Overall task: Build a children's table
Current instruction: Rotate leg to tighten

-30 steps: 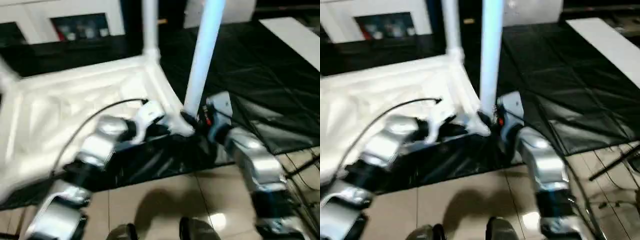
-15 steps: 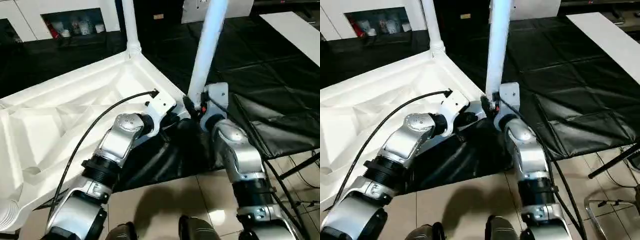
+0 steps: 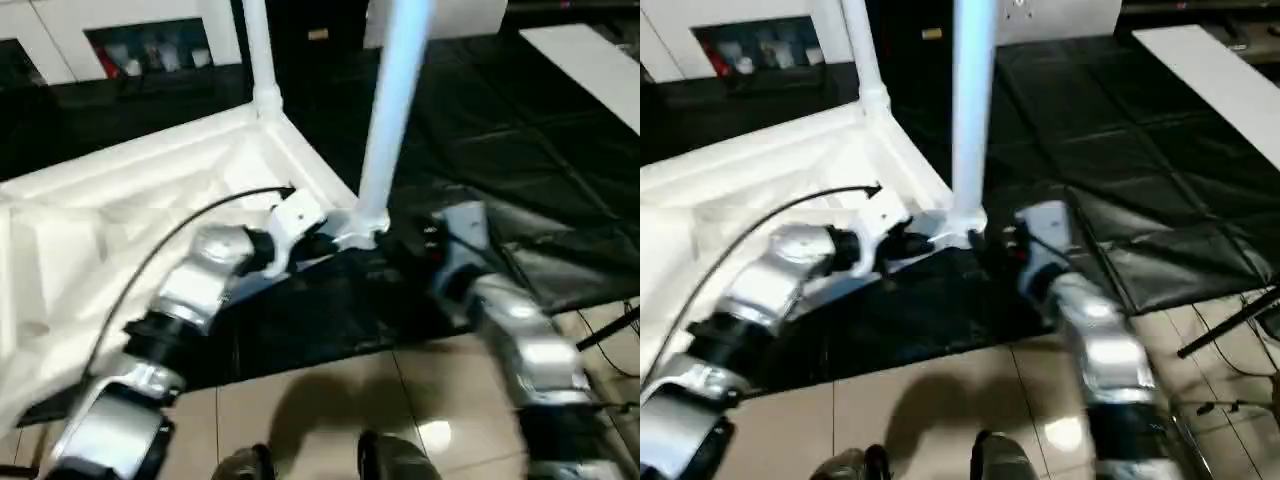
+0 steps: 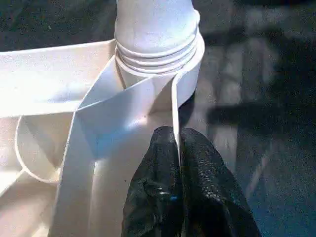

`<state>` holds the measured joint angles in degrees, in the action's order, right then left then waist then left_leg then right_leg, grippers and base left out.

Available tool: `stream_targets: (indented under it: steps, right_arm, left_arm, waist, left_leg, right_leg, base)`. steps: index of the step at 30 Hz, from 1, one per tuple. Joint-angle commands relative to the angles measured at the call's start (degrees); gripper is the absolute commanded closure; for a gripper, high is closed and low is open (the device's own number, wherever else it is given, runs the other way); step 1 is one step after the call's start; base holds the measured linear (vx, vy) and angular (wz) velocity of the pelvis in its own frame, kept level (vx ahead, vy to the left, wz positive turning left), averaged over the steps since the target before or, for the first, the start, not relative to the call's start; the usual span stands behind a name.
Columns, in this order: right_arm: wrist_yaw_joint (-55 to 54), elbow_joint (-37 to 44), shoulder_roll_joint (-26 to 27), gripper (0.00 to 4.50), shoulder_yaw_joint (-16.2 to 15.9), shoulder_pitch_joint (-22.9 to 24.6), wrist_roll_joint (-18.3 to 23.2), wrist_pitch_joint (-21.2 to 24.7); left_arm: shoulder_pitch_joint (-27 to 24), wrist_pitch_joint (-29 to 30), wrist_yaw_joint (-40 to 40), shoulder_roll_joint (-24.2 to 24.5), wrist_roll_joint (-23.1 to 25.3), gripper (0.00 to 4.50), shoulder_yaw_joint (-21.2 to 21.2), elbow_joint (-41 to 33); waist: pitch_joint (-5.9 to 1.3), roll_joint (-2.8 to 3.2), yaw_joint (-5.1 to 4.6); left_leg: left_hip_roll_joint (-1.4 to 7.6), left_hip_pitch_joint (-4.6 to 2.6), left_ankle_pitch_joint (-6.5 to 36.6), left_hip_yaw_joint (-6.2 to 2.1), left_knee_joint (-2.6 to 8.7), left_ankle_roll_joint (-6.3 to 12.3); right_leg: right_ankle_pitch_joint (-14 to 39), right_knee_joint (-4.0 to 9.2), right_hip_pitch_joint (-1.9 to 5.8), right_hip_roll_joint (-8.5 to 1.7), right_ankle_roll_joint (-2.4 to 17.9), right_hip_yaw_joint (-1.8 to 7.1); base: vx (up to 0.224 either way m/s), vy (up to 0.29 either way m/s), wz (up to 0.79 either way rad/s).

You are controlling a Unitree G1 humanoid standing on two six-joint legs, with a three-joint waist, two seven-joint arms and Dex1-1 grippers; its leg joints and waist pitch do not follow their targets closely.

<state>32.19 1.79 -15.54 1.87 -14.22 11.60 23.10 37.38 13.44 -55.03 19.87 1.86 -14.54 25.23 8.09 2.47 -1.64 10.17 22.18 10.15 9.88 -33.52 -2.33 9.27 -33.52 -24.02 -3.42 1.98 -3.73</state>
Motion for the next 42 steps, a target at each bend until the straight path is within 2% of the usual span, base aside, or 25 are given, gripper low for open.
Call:
stream_targets:
  steps: [1,3,4,6,8,10,14,20,28,31,32,34,36,39,40,42]
  right_arm:
    - [5.4,4.4,-2.4,0.05,-2.4,2.1,1.6,2.3]
    - [8.4,5.8,-4.4,0.05,-3.9,3.4,1.7,1.4]
    - [9.0,6.1,-4.7,0.05,-4.0,3.8,2.0,0.8]
    - [9.1,6.2,-4.8,0.05,-4.3,3.8,2.2,0.6]
    - [9.0,6.1,-4.7,0.0,-4.6,3.7,2.2,0.4]
    - [9.1,6.1,-4.6,0.0,-4.8,3.5,2.3,0.4]
    - [10.2,7.1,-4.8,0.0,-6.4,3.1,2.8,1.0]
    - [10.6,7.4,-5.0,0.0,-7.1,3.2,2.8,0.6]
    - [10.4,6.9,-5.5,0.0,-7.3,3.1,2.5,0.3]
    - [10.1,6.1,-5.7,0.0,-6.8,2.4,2.3,-0.2]
    - [10.9,5.0,-6.5,0.0,-6.6,1.4,2.0,-1.2]
    - [11.7,4.6,-7.0,0.0,-6.9,1.2,1.8,-1.7]
    - [13.3,3.8,-8.1,0.0,-7.5,0.7,1.3,-3.0]
    - [19.8,1.2,-11.2,0.0,-7.6,-1.5,2.6,-5.1]
    - [22.7,0.8,-12.3,0.0,-8.0,-2.0,3.4,-5.5]
    - [26.9,0.4,-13.9,0.0,-8.4,-2.6,4.8,-5.7]
  left_arm:
    - [-1.0,-0.9,-3.1,2.0,0.3,4.5,-0.8,0.1]
    - [-1.4,1.4,-3.0,2.4,-0.2,4.5,-0.3,-0.4]
    - [-1.3,4.4,-1.3,1.7,-1.3,4.5,0.9,-0.4]
    - [-0.9,6.4,0.9,0.6,-2.3,4.5,2.2,0.4]
    - [-0.8,6.2,1.1,0.3,-2.5,4.06,2.3,0.8]
    - [-0.9,5.7,1.4,0.0,-2.2,3.96,2.1,1.0]
    - [-0.9,4.5,2.9,-0.5,-1.0,3.52,1.6,2.3]
    - [-0.7,6.1,2.8,-0.3,-1.5,3.52,1.9,2.7]
    - [-1.0,5.1,1.2,0.0,-1.7,4.28,0.7,2.7]
    - [-1.2,2.4,-0.5,0.6,-1.3,4.44,-0.3,2.5]
    - [-2.0,-2.2,-5.2,1.5,-1.8,4.44,-1.7,1.6]
    - [-2.1,-2.9,-6.3,1.7,-1.9,4.44,-2.1,1.5]
    - [-2.1,-4.8,-8.2,2.1,-2.0,4.44,-2.7,1.5]
    - [-2.3,-7.8,-16.3,4.2,-2.6,4.44,-5.8,0.7]
    - [-2.3,-8.4,-18.4,4.8,-2.7,4.44,-6.6,0.5]
    - [-2.0,-10.1,-20.8,5.3,-2.9,4.44,-7.4,0.8]
  waist:
    - [-4.86,-0.19,0.51]
    - [-4.98,-0.19,0.86]
    - [-4.79,-0.33,0.87]
    - [-4.47,-0.34,0.95]
    - [-4.45,-0.43,0.94]
    - [-4.47,-0.49,0.91]
    - [-4.63,-0.65,0.98]
    - [-4.85,-0.63,1.15]
    - [-4.73,-0.61,1.13]
    - [-4.95,-0.58,1.05]
    - [-5.02,-0.53,1.09]
    - [-5.21,-0.28,1.11]
    - [-5.41,-0.48,1.22]
    - [-5.44,-0.49,1.72]
    - [-5.32,-0.46,1.82]
    - [-5.06,-0.25,2.29]
  left_leg:
    - [2.57,-0.77,5.8,-0.79,3.26,8.07]
    - [2.62,-0.85,5.6,-0.72,3.2,8.15]
    - [2.65,-0.79,6.3,-0.7,3.27,7.96]
    - [2.6,-0.92,8.3,-0.72,3.36,6.66]
    - [2.52,-0.95,9.6,-0.76,3.37,5.76]
    - [2.53,-0.87,9.4,-0.88,3.45,5.57]
    - [2.37,-0.71,8.4,-0.85,3.3,6.16]
    - [2.4,-0.66,7.1,-0.82,3.19,6.72]
    - [2.37,-0.73,8.2,-0.85,3.27,6.2]
    - [2.37,-0.59,7.5,-0.92,3.24,6.29]
    - [2.42,-0.64,6.8,-0.95,3.2,6.65]
    - [2.53,-0.79,5.3,-0.86,3.09,7.25]
    - [2.47,-0.58,3.6,-0.82,2.91,8.44]
    - [2.57,-0.76,3.6,-0.76,2.86,9.35]
    - [2.59,-0.75,3.8,-0.71,2.89,9.24]
    - [2.9,-1.2,6.0,-0.56,3.0,8.59]
  right_leg:
    - [7.5,3.39,4.17,-4.25,13.8,2.95]
    - [6.6,3.18,4.13,-4.41,14.3,3.0]
    - [7.7,3.35,3.96,-4.47,14.6,2.95]
    - [12.2,3.75,3.73,-4.48,14.4,2.86]
    - [15.1,4.07,3.68,-4.44,13.4,2.89]
    - [15.6,4.05,3.65,-4.39,12.6,2.89]
    - [15.1,4.14,3.71,-4.42,12.0,2.9]
    - [13.1,3.88,3.76,-4.44,12.5,2.91]
    - [14.9,4.11,3.68,-4.42,11.9,2.87]
    - [13.5,3.9,3.83,-4.41,11.9,2.88]
    - [12.1,3.84,3.8,-4.46,12.2,2.92]
    - [8.5,3.32,3.76,-4.4,13.3,3.0]
    - [4.9,2.85,4.15,-4.51,14.4,2.99]
    - [5.0,2.84,4.17,-4.61,15.1,2.94]
    - [5.3,2.86,4.16,-4.54,15.1,2.98]
    - [8.2,3.16,3.82,-4.56,15.0,3.05]
  base:
    - [0.0,0.0,0.0]
    - [0.0,0.0,0.0]
    - [0.0,0.0,0.0]
    - [0.0,0.0,0.0]
    - [0.0,0.0,0.0]
    - [0.0,0.0,0.0]
    - [0.0,0.0,0.0]
    - [0.0,0.0,0.0]
    - [0.0,0.0,0.0]
    - [0.0,0.0,0.0]
    - [0.0,0.0,0.0]
    - [0.0,0.0,0.0]
    - [0.0,0.0,0.0]
    - [0.0,0.0,0.0]
    - [0.0,0.0,0.0]
    - [0.0,0.0,0.0]
